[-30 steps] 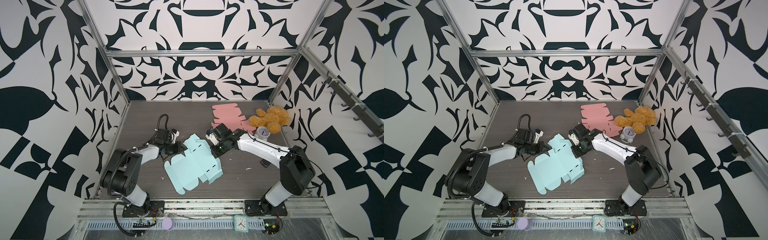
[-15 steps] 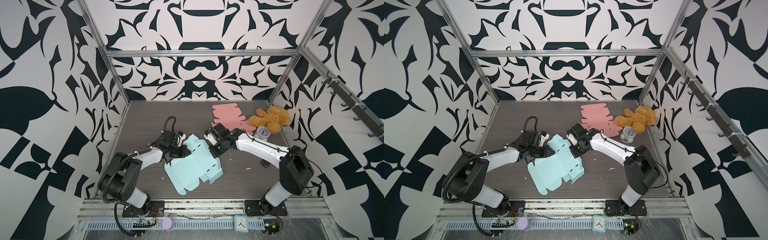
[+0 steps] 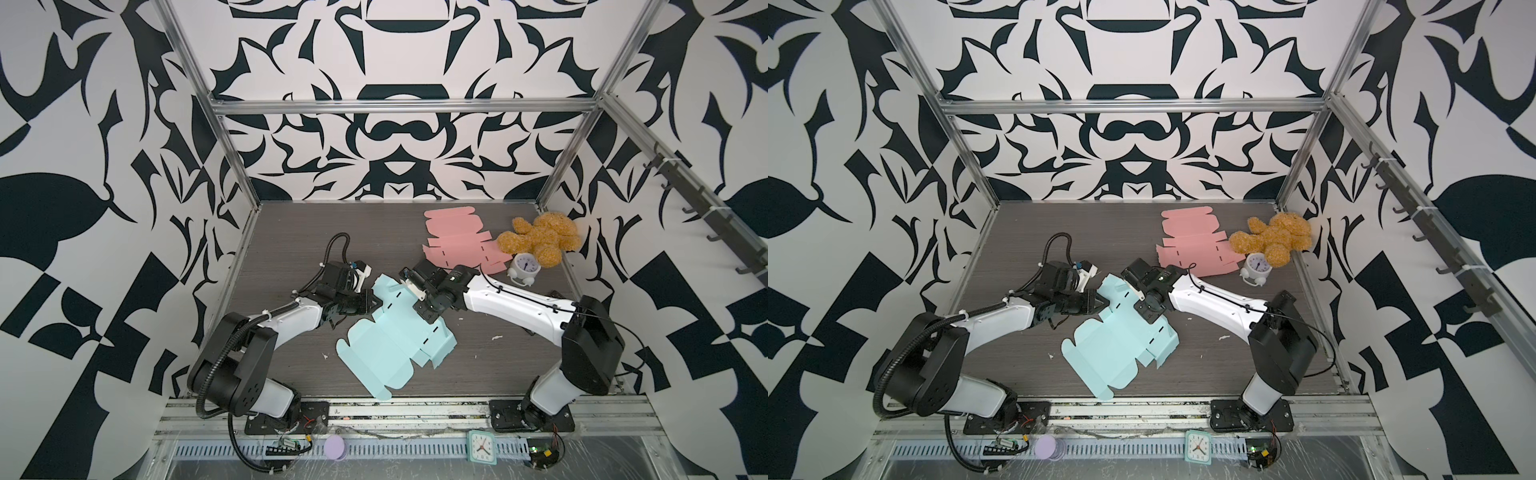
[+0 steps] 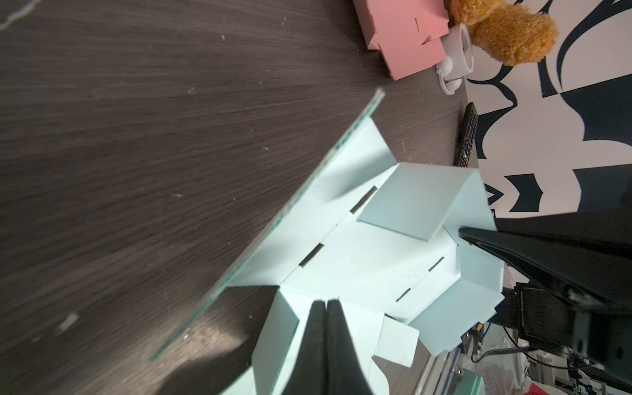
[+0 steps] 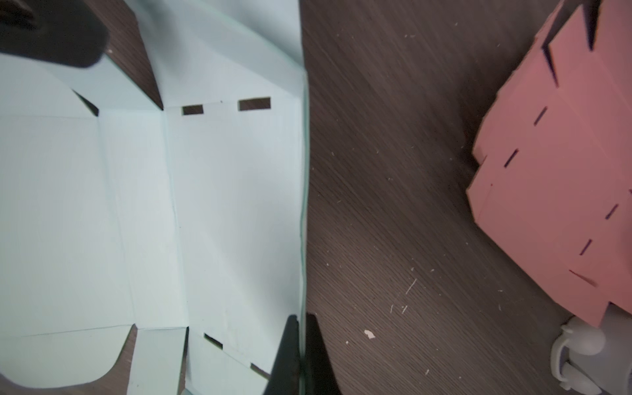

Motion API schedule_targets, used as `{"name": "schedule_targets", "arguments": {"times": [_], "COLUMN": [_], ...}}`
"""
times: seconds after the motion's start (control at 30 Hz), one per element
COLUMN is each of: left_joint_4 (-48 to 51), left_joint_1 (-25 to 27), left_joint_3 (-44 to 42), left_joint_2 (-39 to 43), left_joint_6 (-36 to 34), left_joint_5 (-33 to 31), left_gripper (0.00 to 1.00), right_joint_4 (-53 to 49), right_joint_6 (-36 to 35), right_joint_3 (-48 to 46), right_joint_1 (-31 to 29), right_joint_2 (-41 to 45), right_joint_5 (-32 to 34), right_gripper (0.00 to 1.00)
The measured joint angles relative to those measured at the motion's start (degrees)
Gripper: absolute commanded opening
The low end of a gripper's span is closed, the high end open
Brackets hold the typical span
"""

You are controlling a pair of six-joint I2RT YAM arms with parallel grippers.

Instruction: Fold the paper box

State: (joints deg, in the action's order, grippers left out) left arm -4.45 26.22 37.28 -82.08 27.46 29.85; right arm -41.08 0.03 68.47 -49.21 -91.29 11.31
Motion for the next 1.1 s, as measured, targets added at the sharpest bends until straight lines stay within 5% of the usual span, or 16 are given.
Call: {"name": "schedule_targets", "arguments": {"times": [0.27,0.63,1.1], "left_joint_4": [0.72,0.02,-2.01], "left_joint_1": [-4.70,-10.51,-11.98], "left_joint_3": [2.54,10.71,9.66], "left_joint_2": [4.68,1.36,-9.16], "left_joint_6": [0.33,1.42,1.88], "left_joint_5": [2.69,4.59,7.02], "left_gripper": [0.00,0.00,0.21], "right_joint_4": [1.84,4.96,11.15], "right_joint_6": [-6.60,-14.08,-23.80], "right_joint_3": [-0.50,-0.94,-2.56], "right_joint_1": [-3.54,-7.41,-11.87], "right_joint_2": [4.94,3.34,-0.85], "right_joint_5": [8.61,18.25,27.34], "right_gripper": [0.00,0.00,0.00]}}
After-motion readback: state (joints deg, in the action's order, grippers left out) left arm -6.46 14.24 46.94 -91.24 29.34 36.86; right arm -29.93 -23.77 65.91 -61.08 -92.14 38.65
